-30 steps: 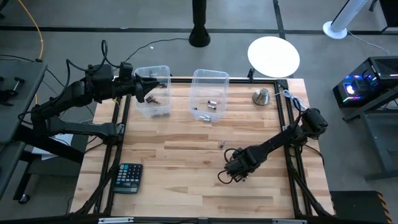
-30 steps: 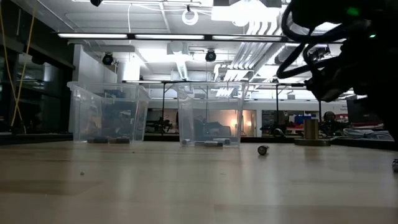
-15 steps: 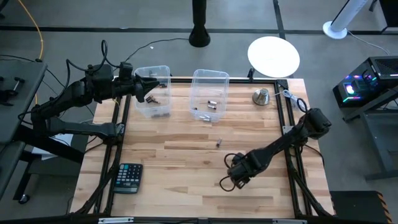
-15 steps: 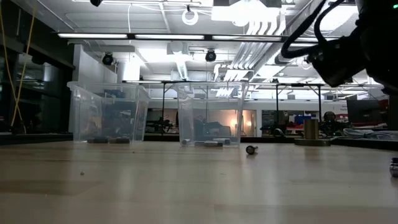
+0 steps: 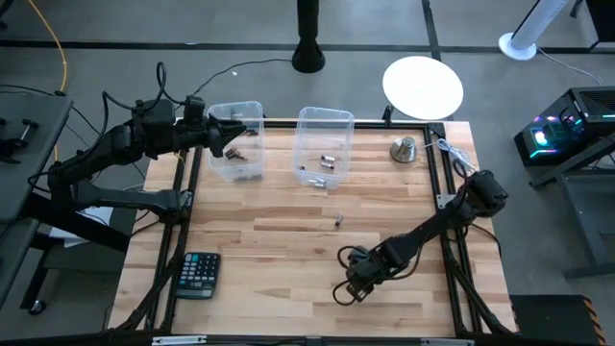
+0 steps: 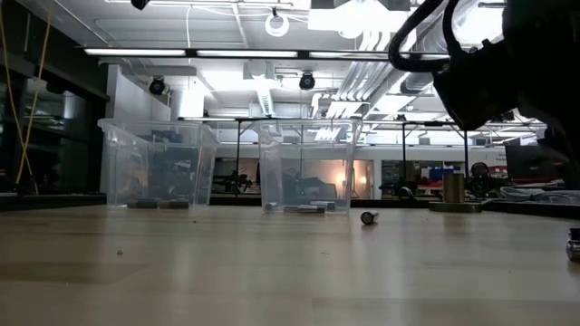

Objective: Sort batteries
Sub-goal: Put silver battery into the right transparent bin

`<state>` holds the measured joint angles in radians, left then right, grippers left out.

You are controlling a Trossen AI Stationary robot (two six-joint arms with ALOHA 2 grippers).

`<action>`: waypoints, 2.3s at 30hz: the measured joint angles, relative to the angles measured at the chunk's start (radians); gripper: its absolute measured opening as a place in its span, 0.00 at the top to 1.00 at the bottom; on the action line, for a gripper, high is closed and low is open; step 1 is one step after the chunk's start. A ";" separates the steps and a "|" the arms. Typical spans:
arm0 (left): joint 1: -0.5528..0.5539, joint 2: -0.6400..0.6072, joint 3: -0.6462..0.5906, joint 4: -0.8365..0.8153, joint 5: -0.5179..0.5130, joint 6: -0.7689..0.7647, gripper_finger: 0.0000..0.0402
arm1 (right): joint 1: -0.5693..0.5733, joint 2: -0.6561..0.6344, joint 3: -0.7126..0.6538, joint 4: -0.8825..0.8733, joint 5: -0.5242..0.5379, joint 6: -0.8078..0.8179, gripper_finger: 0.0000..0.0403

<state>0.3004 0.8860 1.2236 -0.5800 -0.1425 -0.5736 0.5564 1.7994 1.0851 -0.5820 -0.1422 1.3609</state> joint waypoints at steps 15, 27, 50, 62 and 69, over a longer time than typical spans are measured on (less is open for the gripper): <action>0.000 0.000 0.000 -0.003 0.008 -0.001 0.64 | 0.005 0.089 0.007 0.013 -0.054 -0.024 0.64; 0.000 0.000 0.000 -0.003 -0.002 0.001 0.64 | -0.012 0.109 0.008 -0.034 -0.050 -0.055 0.86; 0.000 -0.007 0.000 0.182 0.045 -0.027 0.64 | -0.325 -0.099 0.244 -0.295 0.311 -0.681 0.99; 0.000 -0.007 0.000 0.182 0.027 -0.051 0.64 | -0.781 -0.094 0.364 -0.156 0.347 -0.989 1.00; 0.000 -0.007 0.000 0.182 0.001 -0.051 0.64 | -0.893 -0.097 0.389 -0.069 0.124 -1.049 0.95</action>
<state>0.3008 0.8787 1.2232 -0.3979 -0.1418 -0.6248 -0.3366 1.7020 1.4743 -0.6513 -0.0179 0.3116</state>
